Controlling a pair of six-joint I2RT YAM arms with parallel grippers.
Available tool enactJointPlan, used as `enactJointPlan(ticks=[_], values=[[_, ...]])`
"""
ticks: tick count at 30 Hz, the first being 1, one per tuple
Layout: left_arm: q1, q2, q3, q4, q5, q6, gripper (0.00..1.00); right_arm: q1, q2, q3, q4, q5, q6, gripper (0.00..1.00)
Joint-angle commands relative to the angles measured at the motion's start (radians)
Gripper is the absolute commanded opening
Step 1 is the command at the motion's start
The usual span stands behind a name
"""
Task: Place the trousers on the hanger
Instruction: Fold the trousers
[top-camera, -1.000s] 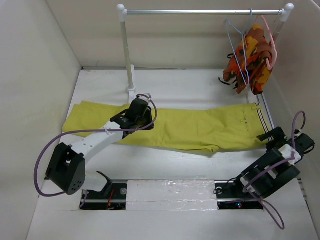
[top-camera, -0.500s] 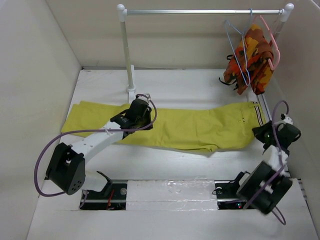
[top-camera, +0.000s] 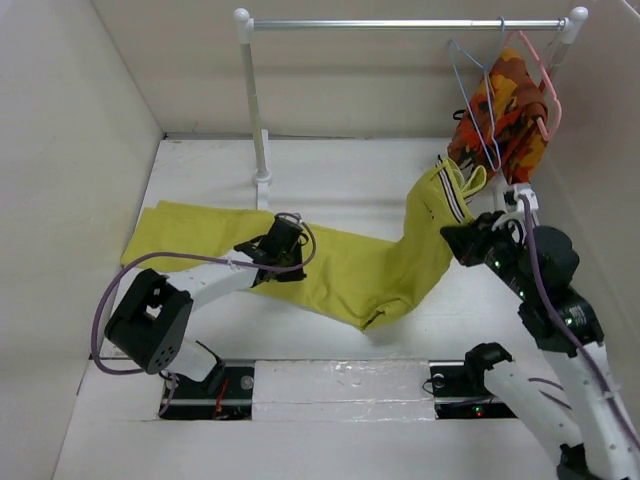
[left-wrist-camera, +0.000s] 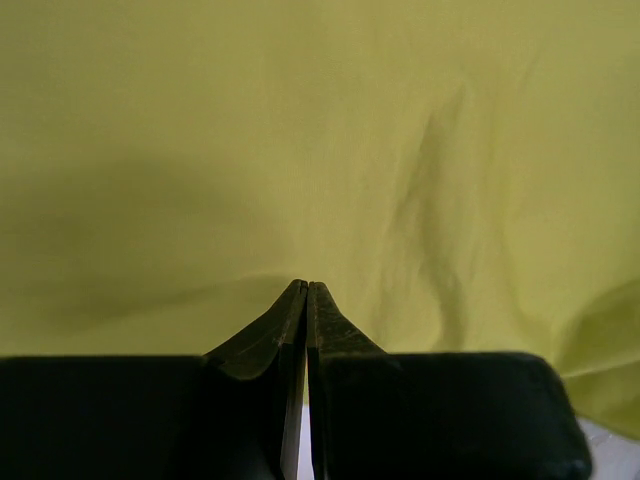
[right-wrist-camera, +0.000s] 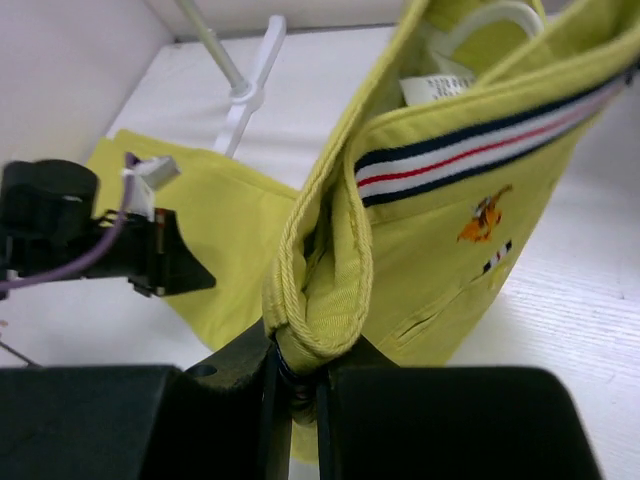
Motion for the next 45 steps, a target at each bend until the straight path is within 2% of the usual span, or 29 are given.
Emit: enactJointPlan(ticks=[1,2,4,5,7,10,13,16,19,21,22,23,25,27,28,29,30,33,34,36,37,38,39,42,43,45], values=[[-0.05,0.032,-0.016,0.086,0.076,-0.084,0.0,0.17,0.141,0.24,-0.045,0.231,-0.051,0.0],[-0.065,0.038,-0.015,0.104,0.078,-0.093,0.0,0.208,0.221,0.358,-0.068,0.28,-0.061,0.0],[-0.126,0.061,0.0,0.13,0.073,-0.122,0.0,0.286,0.293,0.461,-0.121,0.383,-0.085,0.0],[-0.152,0.071,0.01,0.135,0.072,-0.131,0.0,0.296,0.326,0.548,-0.138,0.403,-0.093,0.0],[-0.243,0.124,0.057,0.131,0.043,-0.151,0.0,0.296,0.39,0.618,-0.155,0.411,-0.114,0.0],[-0.358,0.221,0.114,0.124,0.021,-0.188,0.0,0.23,0.416,0.71,-0.12,0.347,-0.148,0.0],[-0.453,0.328,0.166,0.181,0.041,-0.252,0.0,0.129,0.471,0.825,-0.149,0.206,-0.183,0.0],[-0.476,0.363,0.195,0.227,0.073,-0.273,0.0,0.118,0.484,0.845,-0.14,0.187,-0.187,0.0],[-0.505,0.449,0.298,0.281,0.162,-0.302,0.0,0.103,0.51,0.879,-0.132,0.175,-0.201,0.0],[-0.539,0.505,0.422,0.266,0.175,-0.294,0.0,0.085,0.533,0.914,-0.14,0.113,-0.216,0.0],[-0.548,0.515,0.422,0.217,0.163,-0.287,0.0,0.069,0.56,0.945,-0.141,0.097,-0.22,0.0],[-0.548,0.511,0.527,0.189,0.146,-0.28,0.0,0.069,0.573,0.96,-0.143,0.071,-0.225,0.0],[-0.548,0.464,0.54,0.115,0.054,-0.262,0.0,0.069,0.596,0.992,-0.144,0.057,-0.248,0.0],[-0.491,0.327,0.476,0.095,-0.052,-0.251,0.02,0.069,0.626,1.009,-0.14,0.03,-0.265,0.0],[-0.463,0.266,0.444,0.085,-0.083,-0.242,0.08,0.069,0.636,1.014,-0.135,0.018,-0.268,0.0],[-0.431,0.141,0.383,0.066,-0.118,-0.242,0.13,0.069,0.64,1.017,-0.128,-0.003,-0.27,0.0],[-0.359,0.083,0.357,0.049,-0.175,-0.239,0.22,0.069,0.657,1.017,-0.114,-0.009,-0.274,0.0],[-0.231,-0.136,0.292,-0.038,-0.259,-0.211,0.26,0.109,0.689,1.012,-0.097,-0.023,-0.283,0.0],[-0.137,-0.185,0.293,-0.094,-0.272,-0.202,0.26,0.126,0.699,1.009,-0.086,-0.023,-0.283,0.0],[-0.034,-0.309,0.306,-0.161,-0.281,-0.168,0.26,0.192,0.74,1.009,-0.062,-0.02,-0.283,0.0],[0.148,-0.401,0.339,-0.184,-0.222,-0.118,0.26,0.274,0.778,1.041,-0.04,0.001,-0.285,0.0],[0.149,-0.402,0.339,-0.198,-0.221,-0.118,0.26,0.275,0.778,1.041,-0.04,0.001,-0.285,0.0],[0.269,-0.417,0.361,-0.216,-0.2,-0.104,0.26,0.305,0.827,1.058,-0.034,0.006,-0.283,0.0],[0.413,-0.462,0.444,-0.276,-0.141,-0.046,0.26,0.429,0.951,1.145,-0.013,0.033,-0.283,0.0],[0.498,-0.474,0.482,-0.293,-0.12,-0.035,0.26,0.46,0.985,1.17,-0.003,0.041,-0.285,0.0],[0.554,-0.489,0.514,-0.33,-0.118,-0.021,0.26,0.547,1.059,1.239,0.007,0.04,-0.283,0.0]])
